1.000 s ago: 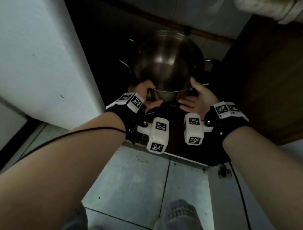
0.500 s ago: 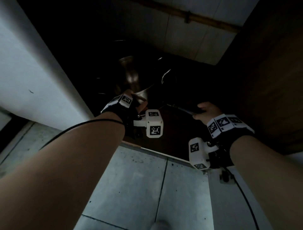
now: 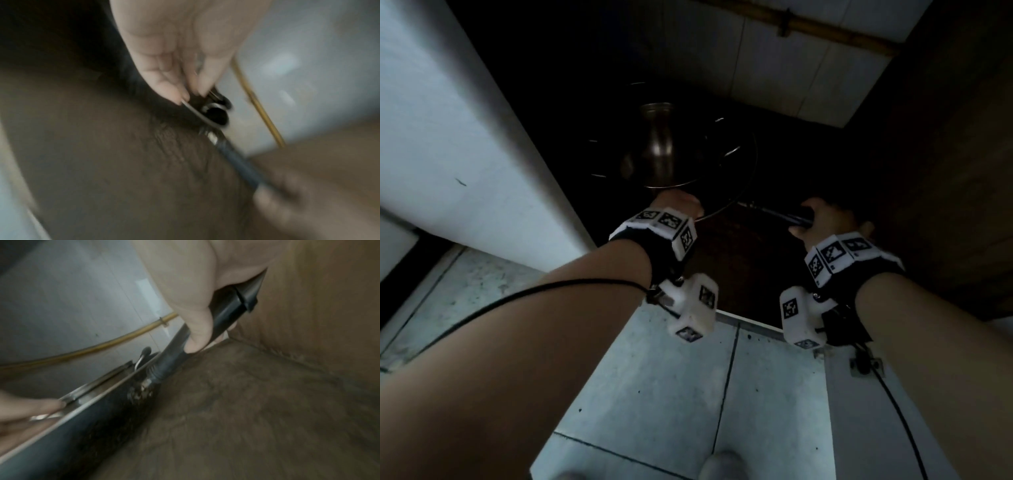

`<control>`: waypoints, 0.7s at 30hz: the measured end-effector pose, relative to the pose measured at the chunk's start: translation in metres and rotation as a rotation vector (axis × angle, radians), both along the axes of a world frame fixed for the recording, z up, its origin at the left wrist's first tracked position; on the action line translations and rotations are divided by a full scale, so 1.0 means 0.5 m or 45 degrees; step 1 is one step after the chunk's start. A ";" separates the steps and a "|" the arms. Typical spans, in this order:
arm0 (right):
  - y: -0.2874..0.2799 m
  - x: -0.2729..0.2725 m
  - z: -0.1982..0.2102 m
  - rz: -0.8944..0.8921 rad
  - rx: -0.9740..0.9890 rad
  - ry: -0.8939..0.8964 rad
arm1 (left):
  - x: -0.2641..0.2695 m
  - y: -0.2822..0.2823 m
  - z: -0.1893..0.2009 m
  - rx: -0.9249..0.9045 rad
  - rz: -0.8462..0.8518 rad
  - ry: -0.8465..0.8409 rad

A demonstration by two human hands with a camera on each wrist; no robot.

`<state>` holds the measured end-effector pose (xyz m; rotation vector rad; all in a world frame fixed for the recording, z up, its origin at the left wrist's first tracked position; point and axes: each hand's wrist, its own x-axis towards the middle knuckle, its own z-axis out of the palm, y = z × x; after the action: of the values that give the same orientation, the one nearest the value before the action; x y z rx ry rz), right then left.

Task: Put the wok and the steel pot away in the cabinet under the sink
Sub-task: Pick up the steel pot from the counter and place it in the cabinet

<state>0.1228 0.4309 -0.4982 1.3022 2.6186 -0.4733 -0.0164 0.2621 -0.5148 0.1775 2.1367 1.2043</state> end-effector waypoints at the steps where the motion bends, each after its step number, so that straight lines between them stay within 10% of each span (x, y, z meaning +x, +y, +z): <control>1: 0.006 -0.001 0.010 0.013 0.015 -0.021 | 0.012 0.000 0.011 -0.097 -0.087 0.145; 12: 0.085 0.009 0.032 0.028 0.082 -0.136 | 0.007 -0.074 -0.020 -0.173 -0.177 0.345; 21: 0.041 0.007 0.046 -0.037 0.095 -0.044 | 0.026 -0.061 0.049 0.149 -0.016 -0.165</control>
<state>0.1265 0.4514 -0.4754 1.3598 2.6154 -0.3573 -0.0036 0.2318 -0.4901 0.1596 1.9529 1.2985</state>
